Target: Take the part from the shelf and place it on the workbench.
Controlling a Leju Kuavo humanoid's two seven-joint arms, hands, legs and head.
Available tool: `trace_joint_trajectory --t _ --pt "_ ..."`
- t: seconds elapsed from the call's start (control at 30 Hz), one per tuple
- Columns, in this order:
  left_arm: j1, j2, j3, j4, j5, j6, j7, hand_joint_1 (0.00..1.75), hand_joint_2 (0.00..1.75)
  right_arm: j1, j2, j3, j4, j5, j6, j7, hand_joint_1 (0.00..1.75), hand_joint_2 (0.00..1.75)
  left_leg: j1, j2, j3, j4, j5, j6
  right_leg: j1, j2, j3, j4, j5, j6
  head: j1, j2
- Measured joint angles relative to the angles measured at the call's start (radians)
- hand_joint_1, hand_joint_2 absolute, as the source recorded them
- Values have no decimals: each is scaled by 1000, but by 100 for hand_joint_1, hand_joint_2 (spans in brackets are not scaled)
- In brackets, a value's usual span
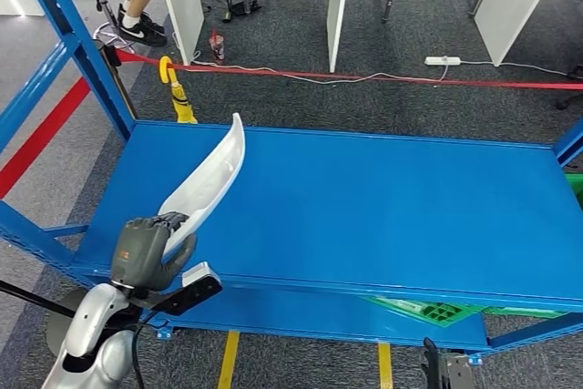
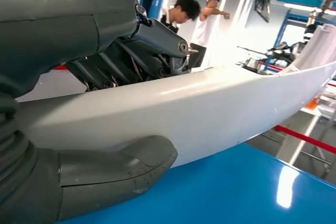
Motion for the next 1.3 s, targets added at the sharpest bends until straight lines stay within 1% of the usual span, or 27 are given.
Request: trace_joint_trajectory --t 0.03,0.07,0.1,0.17,0.2,0.23,0.33,0.4,0.47,0.53,0.57,0.6,0.67,0.73,0.77,0.83,0.87,0.9,0.97,1.0,1.03,1.07,1.1,1.17,1.2,1.23,1.3 --pt "5 -1 -5 -2 -4 3 0 175 175 3 0 3 -4 -5 -1 0 0 0 0 4 0 0 0 0 -1 0 -18 45 -13 2 0 0" --pt "10 -2 -10 -4 -6 5 0 175 175 6 0 6 -9 -9 -2 0 0 0 1 8 -1 0 0 -1 -2 -2 -20 54 -7 4 0 0" --pt "14 -3 -15 -6 -8 7 0 175 175 9 0 9 -13 -12 -3 0 0 0 3 13 -1 1 0 -2 -3 -5 -1 20 18 6 0 0" --pt "20 -5 -24 -11 -13 10 -1 175 175 10 0 15 -23 -17 -4 0 0 0 6 23 -1 5 -1 -12 -6 -31 79 -120 78 13 0 0" --pt "22 -6 -27 -14 -14 12 -2 175 175 9 1 18 -26 -20 -5 0 0 0 6 29 -2 8 -2 -19 -6 -42 110 -174 101 10 -1 0" --pt "25 -8 -29 -17 -15 13 -2 175 175 8 2 21 -30 -22 -6 0 0 0 5 34 -2 12 -2 -26 -5 -49 128 -207 109 5 -1 0" --pt "29 -9 -35 -24 -16 17 -4 175 175 9 2 24 -34 -25 -7 0 0 0 5 46 -6 20 -1 -44 -5 -28 115 -209 114 -24 -4 0" --pt "31 -9 -38 -27 -11 18 -5 175 175 11 2 26 -37 -27 -8 0 0 0 7 33 -19 52 -39 -56 -7 -15 100 -207 126 -41 -6 0" --pt "34 -10 -41 -28 1 19 -11 175 175 11 2 28 -41 -31 -11 0 0 0 8 11 -60 165 -127 -63 -7 0 79 -207 142 -53 -8 0" --pt "42 -12 -46 -29 14 23 -21 175 175 12 2 31 -43 -37 -13 0 0 0 8 5 -97 289 -196 -61 -4 19 55 -207 160 -57 -8 0" --pt "46 -14 -49 -29 21 26 -27 175 175 14 2 32 -43 -41 -14 0 0 0 8 4 -96 311 -203 -57 -2 28 43 -207 170 -57 -8 0" --pt "50 -17 -52 -29 28 30 -32 175 175 15 2 34 -43 -44 -15 0 0 0 7 1 -75 294 -191 -52 -1 39 31 -207 179 -57 -8 0" --pt "57 -26 -60 -32 46 43 -45 175 175 16 3 39 -44 -53 -19 0 0 0 3 -25 15 169 -148 -34 0 61 8 -206 201 -52 -8 0" --pt "64 -35 -70 -39 63 57 -57 175 175 17 3 44 -46 -61 -23 0 0 0 0 -57 92 50 -127 -24 1 81 -8 -209 222 -44 -7 0" --pt "68 -39 -74 -41 69 62 -61 175 175 19 3 46 -47 -63 -24 0 0 0 -2 -66 106 24 -126 -23 0 88 -11 -212 233 -38 -8 0" --pt "77 -44 -81 -43 76 68 -66 175 175 26 3 48 -48 -66 -25 0 0 0 -4 -53 101 13 -112 -21 -3 105 -15 -226 255 -23 -11 0" --pt "79 -47 -84 -44 81 71 -68 175 175 31 2 48 -48 -68 -26 0 0 0 -3 -44 97 8 -101 -16 -3 101 -20 -229 254 -17 -12 0" --pt "83 -50 -86 -44 85 74 -69 175 175 36 2 48 -48 -70 -27 0 0 0 -1 -33 90 3 -88 -9 -2 86 -30 -218 235 -12 -9 0" --pt "91 -55 -90 -45 96 81 -71 175 175 40 1 49 -49 -73 -29 0 0 0 0 -9 70 -3 -64 0 1 34 -59 -131 142 -5 -3 0" --pt "96 -57 -91 -45 101 84 -72 175 175 38 1 50 -49 -75 -29 1 0 0 0 3 57 -3 -54 2 1 14 -75 -64 90 -2 -1 0" --pt "101 -57 -92 -45 105 87 -73 175 175 37 1 50 -49 -76 -29 1 0 0 -1 17 44 -3 -45 2 0 4 -84 1 57 2 0 0" --pt "105 -57 -92 -45 107 90 -74 175 175 37 1 51 -49 -78 -29 1 0 0 -1 31 31 -2 -35 0 -1 -1 -82 47 47 6 0 0" --pt "108 -57 -93 -45 109 94 -75 175 175 37 1 51 -49 -80 -29 1 0 0 0 44 17 -1 -25 -2 -2 -5 -63 60 60 10 0 0" --pt "112 -57 -94 -45 112 99 -77 175 175 38 1 51 -50 -83 -30 1 0 0 2 69 -6 4 -9 -11 -7 -22 27 -15 104 19 0 0" --pt "113 -57 -94 -46 112 101 -78 175 175 37 2 52 -50 -83 -30 0 0 0 1 79 -15 9 -3 -17 -5 -41 87 -86 102 24 1 0" --pt "113 -57 -95 -46 113 103 -80 175 175 34 3 54 -51 -84 -30 0 0 0 -1 88 -21 13 2 -22 -3 -57 131 -148 90 21 0 0" --pt "114 -58 -97 -47 113 109 -83 175 175 32 4 57 -52 -85 -30 0 0 0 -6 106 -22 19 10 -31 3 -68 163 -211 61 1 -6 0"
